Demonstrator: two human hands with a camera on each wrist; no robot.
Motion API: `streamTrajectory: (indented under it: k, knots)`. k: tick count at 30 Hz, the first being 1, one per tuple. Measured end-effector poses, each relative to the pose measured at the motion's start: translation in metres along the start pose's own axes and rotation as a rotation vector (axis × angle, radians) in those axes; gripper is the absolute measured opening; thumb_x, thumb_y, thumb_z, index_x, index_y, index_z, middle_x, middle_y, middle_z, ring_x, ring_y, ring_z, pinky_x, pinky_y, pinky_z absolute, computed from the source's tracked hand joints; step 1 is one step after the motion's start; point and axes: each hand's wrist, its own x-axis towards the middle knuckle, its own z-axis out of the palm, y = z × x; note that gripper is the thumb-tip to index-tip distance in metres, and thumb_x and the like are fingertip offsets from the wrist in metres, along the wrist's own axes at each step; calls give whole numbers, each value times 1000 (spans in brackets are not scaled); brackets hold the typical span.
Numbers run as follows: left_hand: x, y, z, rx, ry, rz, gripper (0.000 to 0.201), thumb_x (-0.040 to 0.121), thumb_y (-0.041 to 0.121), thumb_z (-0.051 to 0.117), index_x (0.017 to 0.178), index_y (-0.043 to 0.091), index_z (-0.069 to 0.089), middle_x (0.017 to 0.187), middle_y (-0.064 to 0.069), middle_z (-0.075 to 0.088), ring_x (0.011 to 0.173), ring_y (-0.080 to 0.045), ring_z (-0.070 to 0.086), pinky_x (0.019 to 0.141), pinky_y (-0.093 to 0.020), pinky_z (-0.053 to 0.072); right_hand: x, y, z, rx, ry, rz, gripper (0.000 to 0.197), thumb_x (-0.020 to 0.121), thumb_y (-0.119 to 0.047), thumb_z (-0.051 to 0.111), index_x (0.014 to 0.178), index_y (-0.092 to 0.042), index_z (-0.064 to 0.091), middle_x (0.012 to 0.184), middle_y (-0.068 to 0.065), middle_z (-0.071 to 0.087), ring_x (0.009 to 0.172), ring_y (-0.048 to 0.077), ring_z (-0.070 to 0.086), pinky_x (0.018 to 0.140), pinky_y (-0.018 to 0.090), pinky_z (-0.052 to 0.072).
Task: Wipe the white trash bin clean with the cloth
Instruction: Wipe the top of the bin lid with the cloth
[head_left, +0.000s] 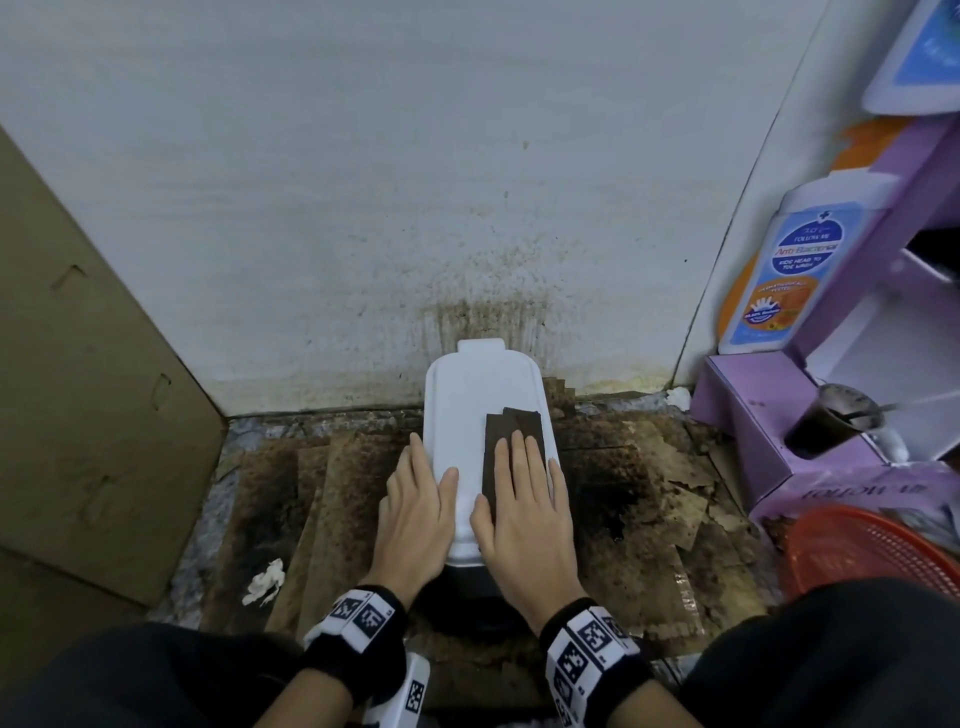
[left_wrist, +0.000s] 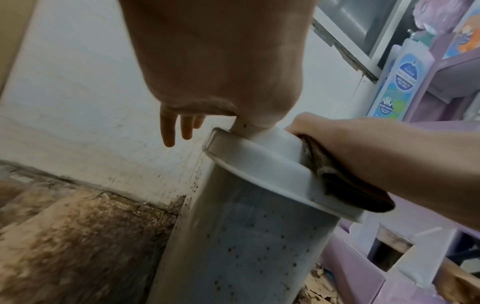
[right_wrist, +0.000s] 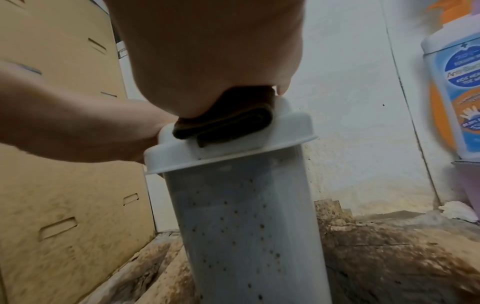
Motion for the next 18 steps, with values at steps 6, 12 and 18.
streamTrajectory:
  k: [6, 12, 18]
  knots:
    - [-1, 5, -4, 50, -27, -14, 73, 109, 53, 17, 166, 20, -13, 175, -6, 3, 159, -23, 11, 124, -45, 18, -10, 0, -3, -48, -29, 63, 60, 106, -33, 27, 159, -5, 28, 166, 14, 27, 156, 26, 21, 125, 52, 19]
    - [0, 2, -3, 44, -37, -17, 72, 109, 54, 17, 167, 20, -9, 175, -7, 6, 159, -24, 11, 124, -46, 19, -4, -3, 3, 20, -20, 148, 59, 106, -32, 23, 160, -8, 27, 168, 12, 23, 158, 23, 16, 127, 49, 15]
    - [5, -3, -2, -8, -47, -7, 68, 109, 54, 17, 167, 28, -7, 175, -3, 10, 159, -22, 12, 125, -48, 23, 24, 11, 2, 48, -67, 16, 63, 103, -35, 20, 160, -8, 25, 168, 14, 22, 157, 26, 15, 127, 47, 4]
